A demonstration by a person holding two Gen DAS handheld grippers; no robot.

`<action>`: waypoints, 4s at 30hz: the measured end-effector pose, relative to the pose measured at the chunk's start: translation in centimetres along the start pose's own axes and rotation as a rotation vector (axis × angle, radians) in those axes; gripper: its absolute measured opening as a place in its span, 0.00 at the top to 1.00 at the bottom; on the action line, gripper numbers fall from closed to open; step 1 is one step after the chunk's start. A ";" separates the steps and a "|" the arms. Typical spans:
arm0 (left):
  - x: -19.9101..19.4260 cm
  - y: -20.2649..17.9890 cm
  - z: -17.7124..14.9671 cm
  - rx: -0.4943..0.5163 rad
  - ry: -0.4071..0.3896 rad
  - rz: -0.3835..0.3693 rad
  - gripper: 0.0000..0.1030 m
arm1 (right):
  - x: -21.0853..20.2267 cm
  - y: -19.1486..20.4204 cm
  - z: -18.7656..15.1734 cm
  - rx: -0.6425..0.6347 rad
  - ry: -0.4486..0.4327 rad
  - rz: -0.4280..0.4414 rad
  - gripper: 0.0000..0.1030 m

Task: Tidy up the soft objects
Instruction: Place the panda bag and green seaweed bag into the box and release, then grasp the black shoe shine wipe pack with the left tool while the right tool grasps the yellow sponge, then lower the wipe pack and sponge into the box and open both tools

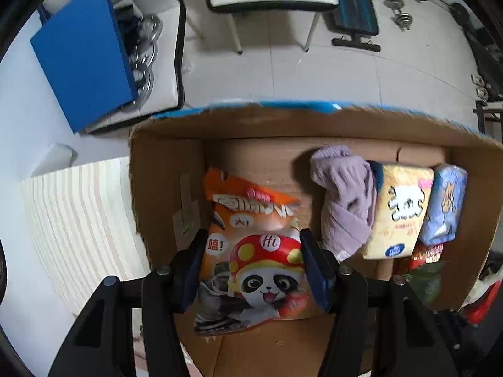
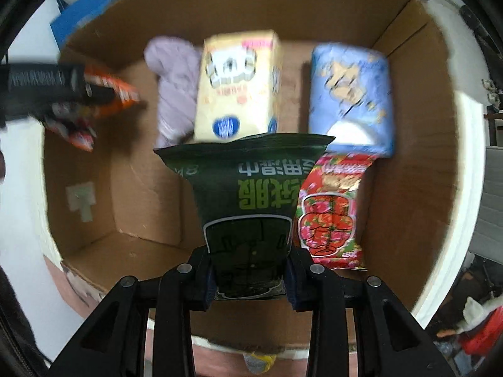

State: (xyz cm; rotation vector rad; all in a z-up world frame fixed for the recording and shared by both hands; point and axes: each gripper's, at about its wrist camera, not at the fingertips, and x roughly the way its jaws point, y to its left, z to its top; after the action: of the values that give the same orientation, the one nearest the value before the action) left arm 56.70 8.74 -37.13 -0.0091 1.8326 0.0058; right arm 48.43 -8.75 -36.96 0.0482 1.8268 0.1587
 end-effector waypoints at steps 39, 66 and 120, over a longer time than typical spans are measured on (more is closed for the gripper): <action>-11.8 -1.7 -22.0 -0.002 -0.462 -0.014 0.00 | -12.7 0.1 -11.9 -0.012 -0.324 -0.127 0.00; 4.3 -2.8 -32.5 -0.083 -0.208 0.019 0.04 | 5.8 -1.9 -24.8 0.025 -0.041 0.040 0.05; -8.8 -4.7 -32.9 -0.008 -0.480 -0.143 0.60 | -13.8 -1.2 -21.7 -0.063 -0.306 0.151 0.48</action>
State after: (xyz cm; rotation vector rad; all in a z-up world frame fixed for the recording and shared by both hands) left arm 27.27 3.80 -20.13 -0.1332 1.3489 -0.0791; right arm 31.17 -13.39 -18.46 0.1577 1.5116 0.2985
